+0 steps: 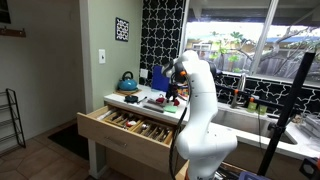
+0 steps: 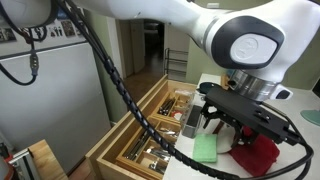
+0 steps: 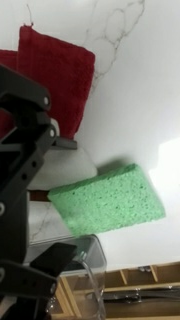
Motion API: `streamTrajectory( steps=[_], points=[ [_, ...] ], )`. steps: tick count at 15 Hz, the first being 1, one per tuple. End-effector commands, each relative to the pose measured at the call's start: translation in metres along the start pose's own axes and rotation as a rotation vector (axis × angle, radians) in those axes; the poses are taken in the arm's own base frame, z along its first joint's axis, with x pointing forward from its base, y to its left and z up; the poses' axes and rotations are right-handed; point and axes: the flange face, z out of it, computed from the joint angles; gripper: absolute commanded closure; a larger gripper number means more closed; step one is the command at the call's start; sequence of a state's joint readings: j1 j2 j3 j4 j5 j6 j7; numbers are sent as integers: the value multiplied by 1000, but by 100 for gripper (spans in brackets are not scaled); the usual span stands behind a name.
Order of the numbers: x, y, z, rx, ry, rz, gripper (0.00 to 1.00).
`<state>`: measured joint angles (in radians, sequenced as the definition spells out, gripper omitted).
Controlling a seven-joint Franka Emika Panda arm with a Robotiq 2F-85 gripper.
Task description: Remove the transparent cutlery holder from the drawer, put it on the countertop and then put the green and white sponges inside it.
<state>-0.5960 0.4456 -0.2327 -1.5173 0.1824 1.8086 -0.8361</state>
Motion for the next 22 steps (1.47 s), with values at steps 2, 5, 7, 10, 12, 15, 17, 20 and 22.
streamTrajectory(
  steps=[2,5,7,10,12,15,17,20,22],
  points=[
    [-9,4,22,55,-35,-20,36],
    [-10,8,28,52,-50,-12,12],
    [-11,11,29,54,-53,-8,4],
    [-13,14,29,51,-57,7,0],
    [-22,16,28,58,-112,54,0],
    [-36,15,27,103,-179,69,0],
    [-39,16,29,120,-198,75,11],
    [-34,13,32,132,-174,62,42],
    [-31,12,35,130,-170,60,20]
  ],
)
